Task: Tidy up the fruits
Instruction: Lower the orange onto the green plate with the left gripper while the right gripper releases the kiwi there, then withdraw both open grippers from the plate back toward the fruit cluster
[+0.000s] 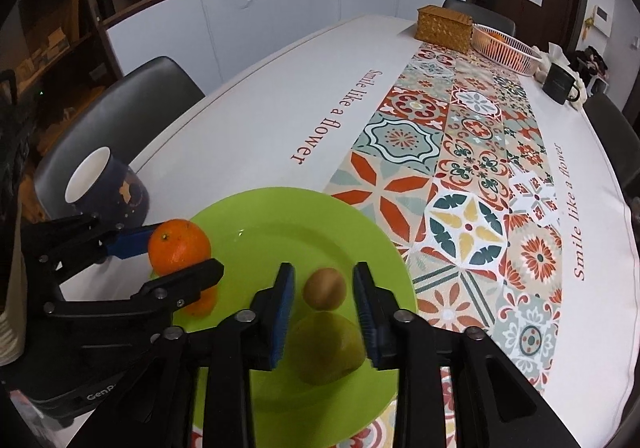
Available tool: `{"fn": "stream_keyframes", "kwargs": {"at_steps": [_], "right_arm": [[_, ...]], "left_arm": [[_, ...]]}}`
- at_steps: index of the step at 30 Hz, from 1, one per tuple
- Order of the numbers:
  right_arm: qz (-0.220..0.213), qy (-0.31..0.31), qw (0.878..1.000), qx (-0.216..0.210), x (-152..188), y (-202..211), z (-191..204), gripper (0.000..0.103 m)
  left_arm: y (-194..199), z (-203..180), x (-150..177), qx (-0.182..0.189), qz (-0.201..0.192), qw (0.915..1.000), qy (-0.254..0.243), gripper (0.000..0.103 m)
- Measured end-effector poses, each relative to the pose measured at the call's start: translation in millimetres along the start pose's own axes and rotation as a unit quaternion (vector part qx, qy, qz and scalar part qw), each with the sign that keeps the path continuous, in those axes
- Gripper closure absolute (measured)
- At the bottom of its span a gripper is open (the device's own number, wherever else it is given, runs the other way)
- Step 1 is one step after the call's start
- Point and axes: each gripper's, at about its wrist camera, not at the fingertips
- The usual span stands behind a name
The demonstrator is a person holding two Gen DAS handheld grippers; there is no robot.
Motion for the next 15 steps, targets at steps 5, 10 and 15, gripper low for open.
{"fn": "stream_keyframes", "kwargs": {"at_steps": [5,10,15], "right_arm": [[-0.022,-0.001,1.0,0.014,7.4,18.1,-2.5,0.058],[-0.045,0.0,0.999,0.026,18.4,43.6,-2.8,0.058],[-0.065,0.001,0.998,0.027,32.8,72.9,-1.1,0.058]], "left_arm": [[20.3,-0.2,2.0,-0.017,-0.02,0.9997,0.001,0.05],[44.7,-6.7,7.3,-0.033,-0.042,0.9986,-0.003,0.047],[76.2,-19.8,18.3,-0.035,-0.065,0.9973,-0.007,0.042]]}}
Point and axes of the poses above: each gripper's, at about its wrist camera, not at the fingertips, and y roughly against the way its jaws point, z to its left, x to its underside, and after that the axes turned 3 degrees about y, right-handed
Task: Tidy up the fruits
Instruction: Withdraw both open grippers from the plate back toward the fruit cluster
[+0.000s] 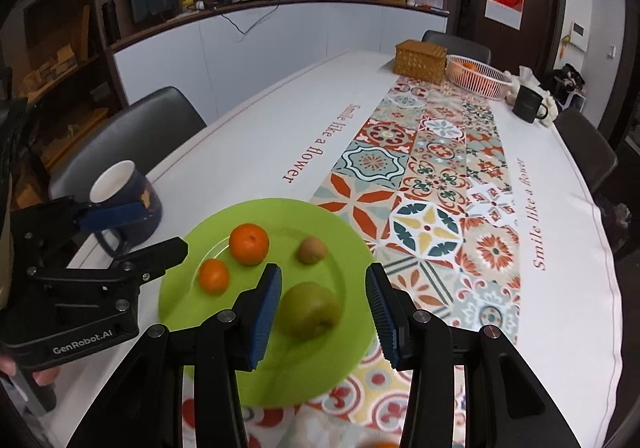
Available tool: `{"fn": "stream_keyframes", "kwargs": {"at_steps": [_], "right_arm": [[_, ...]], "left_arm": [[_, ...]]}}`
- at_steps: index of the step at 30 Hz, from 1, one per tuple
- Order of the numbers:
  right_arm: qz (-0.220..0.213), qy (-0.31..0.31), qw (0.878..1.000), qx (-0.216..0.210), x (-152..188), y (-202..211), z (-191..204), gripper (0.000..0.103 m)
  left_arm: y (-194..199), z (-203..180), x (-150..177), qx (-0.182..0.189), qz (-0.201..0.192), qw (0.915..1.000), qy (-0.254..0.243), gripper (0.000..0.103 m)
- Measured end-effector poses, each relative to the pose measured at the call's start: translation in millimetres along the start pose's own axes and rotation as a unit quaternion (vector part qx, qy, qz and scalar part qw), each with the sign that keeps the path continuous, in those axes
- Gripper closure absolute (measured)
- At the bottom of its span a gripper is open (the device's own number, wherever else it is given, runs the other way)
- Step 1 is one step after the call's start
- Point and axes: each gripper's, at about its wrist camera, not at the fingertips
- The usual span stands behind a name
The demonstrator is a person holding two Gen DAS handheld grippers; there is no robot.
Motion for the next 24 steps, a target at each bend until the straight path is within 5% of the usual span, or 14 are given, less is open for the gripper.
{"fn": "stream_keyframes", "kwargs": {"at_steps": [24], "right_arm": [[-0.112,-0.001,0.993,0.032,77.4,153.4,-3.9,0.045]], "left_arm": [[132.9,-67.7,61.2,0.021,-0.079,0.9966,-0.015,0.026]]}}
Point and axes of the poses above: each gripper's, at about its wrist camera, not at the fingertips, and y roughly against the way its jaws point, z to its left, x to its underside, and after that the axes turned 3 degrees about y, right-handed
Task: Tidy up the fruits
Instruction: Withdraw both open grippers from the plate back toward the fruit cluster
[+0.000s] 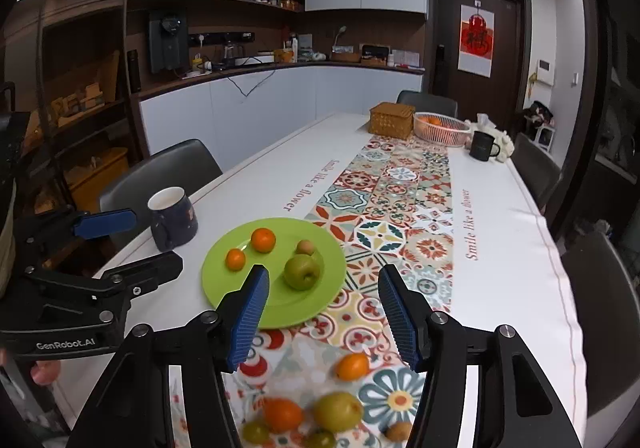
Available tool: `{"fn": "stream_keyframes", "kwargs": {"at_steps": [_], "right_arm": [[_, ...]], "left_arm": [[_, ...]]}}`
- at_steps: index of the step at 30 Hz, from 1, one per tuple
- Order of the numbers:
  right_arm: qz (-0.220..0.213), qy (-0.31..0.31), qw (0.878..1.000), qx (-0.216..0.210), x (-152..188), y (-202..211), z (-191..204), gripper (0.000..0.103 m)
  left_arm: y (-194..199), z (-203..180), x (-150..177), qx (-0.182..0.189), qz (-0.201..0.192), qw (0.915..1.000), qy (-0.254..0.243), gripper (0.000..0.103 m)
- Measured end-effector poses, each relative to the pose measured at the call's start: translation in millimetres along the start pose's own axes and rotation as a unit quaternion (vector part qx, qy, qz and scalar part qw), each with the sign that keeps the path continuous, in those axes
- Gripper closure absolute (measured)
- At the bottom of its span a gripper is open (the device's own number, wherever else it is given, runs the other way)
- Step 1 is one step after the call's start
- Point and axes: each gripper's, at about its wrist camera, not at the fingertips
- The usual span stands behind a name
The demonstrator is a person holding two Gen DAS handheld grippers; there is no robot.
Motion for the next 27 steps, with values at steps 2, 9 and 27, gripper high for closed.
{"fn": "stream_keyframes", "kwargs": {"at_steps": [2,9,27], "right_arm": [[-0.001,0.0,1.0,0.0,7.1,8.5,-1.0,0.045],[0.005,0.009,1.0,0.012,34.1,28.8,-2.2,0.045],[0.048,0.055,0.997,0.03,89.5,45.4,5.0,0.045]], "left_arm": [[4.0,-5.2,6.6,0.002,0.001,1.0,-0.002,0.026],[13.5,-23.8,28.5,0.016,0.005,0.9995,-0.028,0.026],[6.6,-54.1,79.8,0.057,0.035,0.9937,-0.09,0.026]]}}
Point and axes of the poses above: each gripper's, at about its wrist camera, not at the fingertips, and y roughly against the way its jaws point, z to its left, x to its underside, and after that the axes turned 3 degrees about y, right-handed
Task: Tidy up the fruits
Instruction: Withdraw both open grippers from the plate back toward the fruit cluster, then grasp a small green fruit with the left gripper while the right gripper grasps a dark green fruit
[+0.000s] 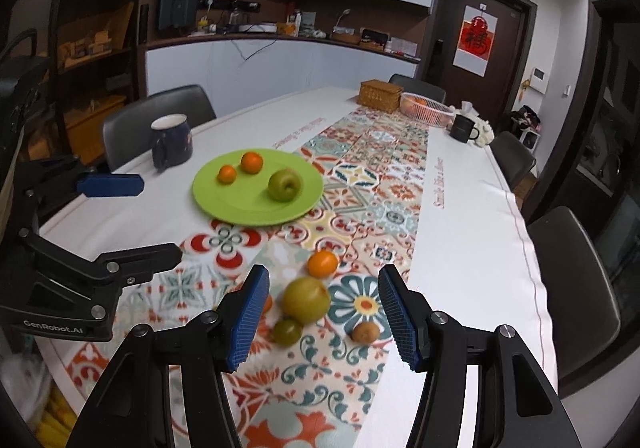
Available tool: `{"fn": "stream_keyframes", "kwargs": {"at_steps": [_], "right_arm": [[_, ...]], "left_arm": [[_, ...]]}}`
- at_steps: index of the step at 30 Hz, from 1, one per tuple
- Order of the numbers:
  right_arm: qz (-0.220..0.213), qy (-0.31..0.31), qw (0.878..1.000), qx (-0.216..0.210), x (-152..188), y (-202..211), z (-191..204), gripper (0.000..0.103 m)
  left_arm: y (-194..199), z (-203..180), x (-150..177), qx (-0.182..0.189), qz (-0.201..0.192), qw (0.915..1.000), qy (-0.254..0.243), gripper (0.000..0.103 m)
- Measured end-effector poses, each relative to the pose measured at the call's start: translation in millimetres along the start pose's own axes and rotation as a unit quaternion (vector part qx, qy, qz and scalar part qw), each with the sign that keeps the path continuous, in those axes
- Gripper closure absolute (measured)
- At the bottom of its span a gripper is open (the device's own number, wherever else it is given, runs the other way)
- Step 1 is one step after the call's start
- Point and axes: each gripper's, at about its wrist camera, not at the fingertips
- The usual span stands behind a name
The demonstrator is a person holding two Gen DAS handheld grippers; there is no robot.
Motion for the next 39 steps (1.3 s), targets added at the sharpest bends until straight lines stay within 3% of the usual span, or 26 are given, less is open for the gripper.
{"fn": "stream_keyframes", "kwargs": {"at_steps": [17,26,39], "right_arm": [[0.095,-0.017,0.994,-0.043,45.9,-57.8,9.6,0.045],[0.111,-0.015,0.992,-0.056,48.6,-79.3,14.4,0.046],[0.128,-0.031,0.99,-0.059,44.7,-98.7,8.2,0.054]], "left_arm": [[-70.2,-8.9,42.6,0.039,0.116,0.9919,-0.033,0.026],[-83.8,-8.5,40.4,0.052,0.113,0.9918,-0.028,0.027],[-104.7,-9.9,37.2,0.066,0.13,0.9892,-0.012,0.046]]}}
Point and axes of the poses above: each gripper's, at about its wrist camera, not at the fingertips, and y roughly against the way its jaws point, z to its left, x to its underside, and after that the axes turned 3 degrees about y, right-handed
